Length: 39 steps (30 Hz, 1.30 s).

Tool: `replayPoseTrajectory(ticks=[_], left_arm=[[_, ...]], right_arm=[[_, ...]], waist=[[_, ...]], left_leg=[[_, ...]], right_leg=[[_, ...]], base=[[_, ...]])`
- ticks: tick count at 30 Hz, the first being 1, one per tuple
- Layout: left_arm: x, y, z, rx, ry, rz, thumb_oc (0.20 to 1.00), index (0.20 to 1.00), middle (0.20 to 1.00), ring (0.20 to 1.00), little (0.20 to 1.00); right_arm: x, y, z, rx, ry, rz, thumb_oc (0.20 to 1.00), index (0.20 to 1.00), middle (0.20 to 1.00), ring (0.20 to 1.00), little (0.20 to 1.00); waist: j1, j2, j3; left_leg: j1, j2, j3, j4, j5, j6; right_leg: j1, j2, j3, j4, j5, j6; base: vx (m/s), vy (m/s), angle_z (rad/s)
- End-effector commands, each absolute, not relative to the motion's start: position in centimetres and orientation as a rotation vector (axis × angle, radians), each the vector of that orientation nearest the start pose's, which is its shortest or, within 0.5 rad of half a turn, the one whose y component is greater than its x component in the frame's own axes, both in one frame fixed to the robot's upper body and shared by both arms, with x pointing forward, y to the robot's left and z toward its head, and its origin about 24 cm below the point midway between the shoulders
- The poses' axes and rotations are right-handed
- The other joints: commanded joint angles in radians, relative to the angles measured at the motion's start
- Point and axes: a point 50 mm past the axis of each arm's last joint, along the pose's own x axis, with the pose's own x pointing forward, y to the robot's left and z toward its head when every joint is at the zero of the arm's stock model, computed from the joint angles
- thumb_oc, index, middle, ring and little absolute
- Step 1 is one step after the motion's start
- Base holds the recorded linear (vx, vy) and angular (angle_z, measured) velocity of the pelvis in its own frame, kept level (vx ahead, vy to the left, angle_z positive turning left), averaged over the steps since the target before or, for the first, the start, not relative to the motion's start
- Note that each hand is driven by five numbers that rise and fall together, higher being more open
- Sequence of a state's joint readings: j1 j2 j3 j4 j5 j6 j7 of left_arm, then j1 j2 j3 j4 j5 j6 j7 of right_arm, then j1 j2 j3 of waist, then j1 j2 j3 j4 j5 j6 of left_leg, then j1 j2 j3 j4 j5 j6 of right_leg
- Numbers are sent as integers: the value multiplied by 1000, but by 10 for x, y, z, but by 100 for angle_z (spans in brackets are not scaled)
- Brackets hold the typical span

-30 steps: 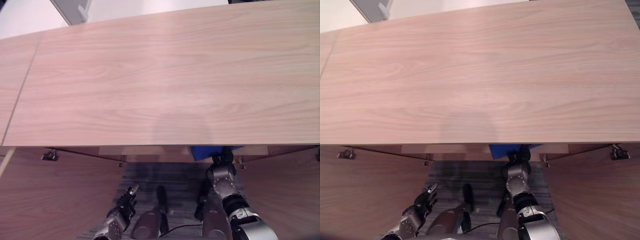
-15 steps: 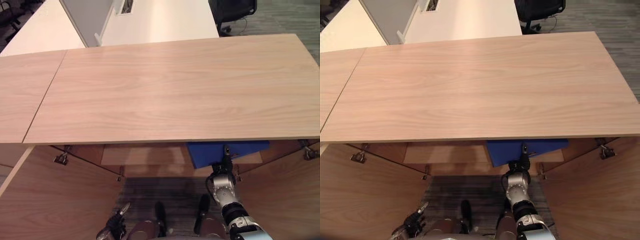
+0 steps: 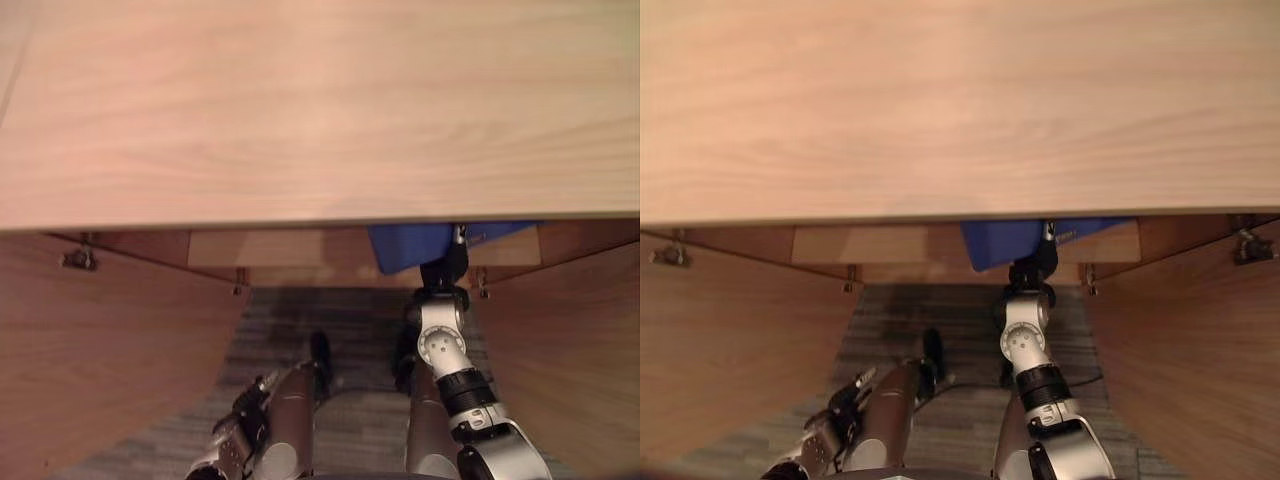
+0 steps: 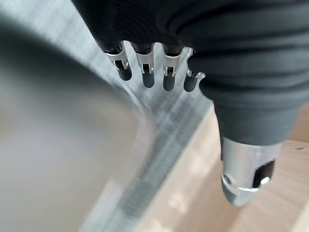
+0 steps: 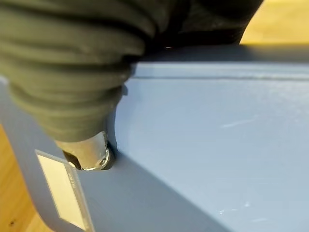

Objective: Put the empty folder in the office cabinet

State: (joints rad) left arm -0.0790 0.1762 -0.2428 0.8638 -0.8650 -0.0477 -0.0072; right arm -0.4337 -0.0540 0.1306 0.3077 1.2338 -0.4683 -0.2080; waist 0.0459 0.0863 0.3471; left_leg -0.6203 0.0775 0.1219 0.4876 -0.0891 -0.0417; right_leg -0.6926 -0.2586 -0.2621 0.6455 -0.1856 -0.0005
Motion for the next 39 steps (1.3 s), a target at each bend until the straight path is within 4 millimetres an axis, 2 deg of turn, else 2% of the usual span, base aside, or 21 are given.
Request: replayPoseTrajectory(ticks=[1,5,9,10,11,14,16,20,23,27,33,39], left_arm=[[196,159,-108,-591,689,169,1000,1000,1000,1000,1000],[221,146,-76,-614,549,64,1000,1000,1000,1000,1000],[226,144,-66,-614,507,37,1000,1000,1000,1000,1000],[226,145,-64,-608,502,35,1000,1000,1000,1000,1000],[231,147,-55,-602,459,26,1000,1000,1000,1000,1000],[236,148,-45,-608,414,13,1000,1000,1000,1000,1000],[244,146,-30,-619,353,-18,1000,1000,1000,1000,1000],[250,143,-16,-616,307,-57,1000,1000,1000,1000,1000],[264,137,-2,-562,264,-105,1000,1000,1000,1000,1000],[272,134,11,-557,225,-117,1000,1000,1000,1000,1000],[273,143,28,-576,163,-98,1000,1000,1000,1000,1000],[267,150,21,-573,198,-72,1000,1000,1000,1000,1000]], right_arm=[[316,-136,142,1152,-475,-103,200,200,200,200,200],[310,-129,162,1163,-540,-55,200,200,200,200,200],[307,-125,168,1176,-557,-28,200,200,200,200,200],[306,-124,171,1174,-569,-13,200,200,200,200,200],[303,-121,181,1188,-606,19,200,200,200,200,200],[302,-120,186,1193,-624,24,200,200,200,200,200],[301,-118,197,1190,-654,37,200,200,200,200,200],[301,-116,210,1169,-688,56,200,200,200,200,200],[306,-113,224,1123,-701,48,200,200,200,200,200],[309,-113,221,1099,-673,30,200,200,200,200,200],[322,-129,198,1049,-575,-105,200,200,200,200,200],[336,-140,191,1069,-528,-193,200,200,200,200,200]], waist=[[-16,3,-54],[-17,3,-40],[-16,4,-34],[-15,4,-31],[-16,4,-17],[-16,6,-12],[-18,10,-2],[-22,10,-1],[-27,4,10],[-30,-2,12],[-29,-4,16],[-18,-4,-5]], left_leg=[[-23,2,-36,49,-50,11],[-132,12,-43,190,-104,11],[-187,21,-46,263,-133,14],[-205,23,-46,285,-141,16],[-266,26,-46,349,-154,19],[-317,23,-51,395,-169,24],[-384,26,-58,459,-191,31],[-455,35,-67,519,-211,41],[-549,40,-75,595,-230,50],[-615,38,-76,640,-242,55],[-712,31,-77,712,-257,63],[-741,25,-78,725,-260,71]], right_leg=[[55,-56,2,-14,28,74],[-55,-83,18,153,-52,52],[-108,-91,35,215,-88,36],[-130,-94,43,242,-98,28],[-183,-97,59,293,-121,13],[-234,-102,74,336,-140,4],[-300,-105,96,391,-162,-11],[-375,-107,113,456,-186,-27],[-475,-103,135,534,-207,-40],[-549,-105,147,586,-217,-45],[-655,-109,166,660,-218,-44],[-689,-104,171,669,-210,-41]], base=[[5,-81,-13],[4,-65,14],[5,-22,9],[-46,-48,-14],[-43,-37,-13],[-31,-22,-2],[-46,-29,-1],[-20,-12,-5],[-27,-11,-6],[-11,-9,-2],[1,-2,-4],[0,-2,-4]])
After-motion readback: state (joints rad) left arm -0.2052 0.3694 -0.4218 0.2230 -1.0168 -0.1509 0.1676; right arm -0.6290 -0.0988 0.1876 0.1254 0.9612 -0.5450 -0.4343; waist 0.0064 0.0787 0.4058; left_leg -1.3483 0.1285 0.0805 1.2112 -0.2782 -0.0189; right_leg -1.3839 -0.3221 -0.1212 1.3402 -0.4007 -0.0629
